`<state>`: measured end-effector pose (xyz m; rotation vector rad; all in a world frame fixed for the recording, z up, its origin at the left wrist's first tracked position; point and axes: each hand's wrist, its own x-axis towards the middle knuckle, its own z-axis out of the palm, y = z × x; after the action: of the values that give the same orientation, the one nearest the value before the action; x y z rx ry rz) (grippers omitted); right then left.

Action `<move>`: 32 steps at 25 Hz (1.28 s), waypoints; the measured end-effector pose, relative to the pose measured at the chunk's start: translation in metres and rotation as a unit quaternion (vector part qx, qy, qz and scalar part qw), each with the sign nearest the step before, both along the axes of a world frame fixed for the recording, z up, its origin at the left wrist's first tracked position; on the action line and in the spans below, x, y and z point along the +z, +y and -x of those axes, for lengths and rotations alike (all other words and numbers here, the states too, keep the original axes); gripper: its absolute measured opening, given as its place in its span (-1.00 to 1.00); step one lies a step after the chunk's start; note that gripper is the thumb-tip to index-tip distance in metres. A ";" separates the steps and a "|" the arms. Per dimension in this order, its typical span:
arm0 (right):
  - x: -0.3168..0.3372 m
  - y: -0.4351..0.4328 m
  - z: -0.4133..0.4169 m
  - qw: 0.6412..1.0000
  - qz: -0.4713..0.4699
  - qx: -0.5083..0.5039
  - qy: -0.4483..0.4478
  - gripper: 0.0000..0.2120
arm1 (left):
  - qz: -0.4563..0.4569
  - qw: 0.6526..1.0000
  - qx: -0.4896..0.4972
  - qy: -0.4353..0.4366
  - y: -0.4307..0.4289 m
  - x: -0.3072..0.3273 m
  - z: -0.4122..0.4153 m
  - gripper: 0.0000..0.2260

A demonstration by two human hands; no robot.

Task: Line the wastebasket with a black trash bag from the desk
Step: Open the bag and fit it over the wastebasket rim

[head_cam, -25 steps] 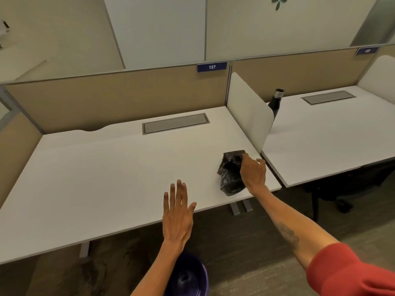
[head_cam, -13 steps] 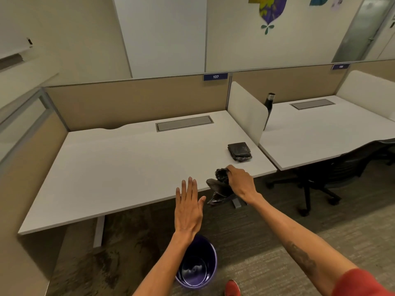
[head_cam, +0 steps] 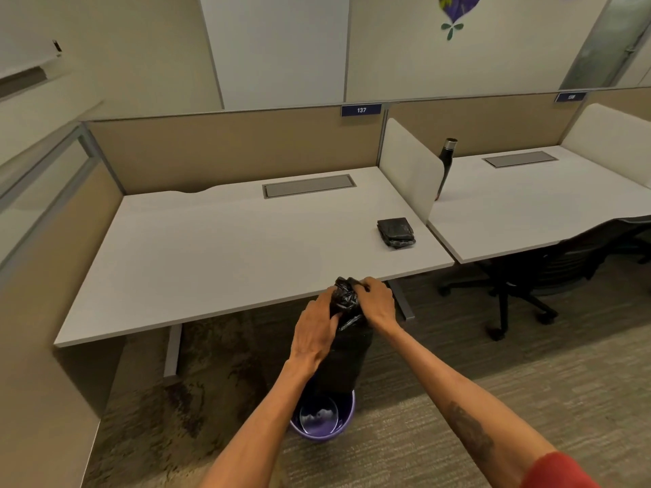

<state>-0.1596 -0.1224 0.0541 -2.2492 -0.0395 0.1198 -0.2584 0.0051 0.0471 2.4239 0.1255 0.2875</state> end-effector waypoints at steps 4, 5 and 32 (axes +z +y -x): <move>-0.012 -0.011 -0.007 0.954 -0.241 -0.093 0.153 -0.76 | 0.027 0.996 -0.069 0.049 0.002 0.001 0.009 -0.61; -0.014 -0.016 -0.008 0.942 -0.268 -0.095 0.180 -0.77 | 0.024 0.995 -0.084 0.045 0.003 -0.001 0.011 -0.66; -0.083 -0.093 -0.003 0.957 -0.216 0.007 0.194 -0.73 | 0.251 0.890 0.378 0.039 -0.019 -0.059 0.003 -0.75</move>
<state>-0.1569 -0.2154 -0.0285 -1.7554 0.1194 0.5093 -0.2619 -0.0141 -0.0116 1.7699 1.0576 0.4333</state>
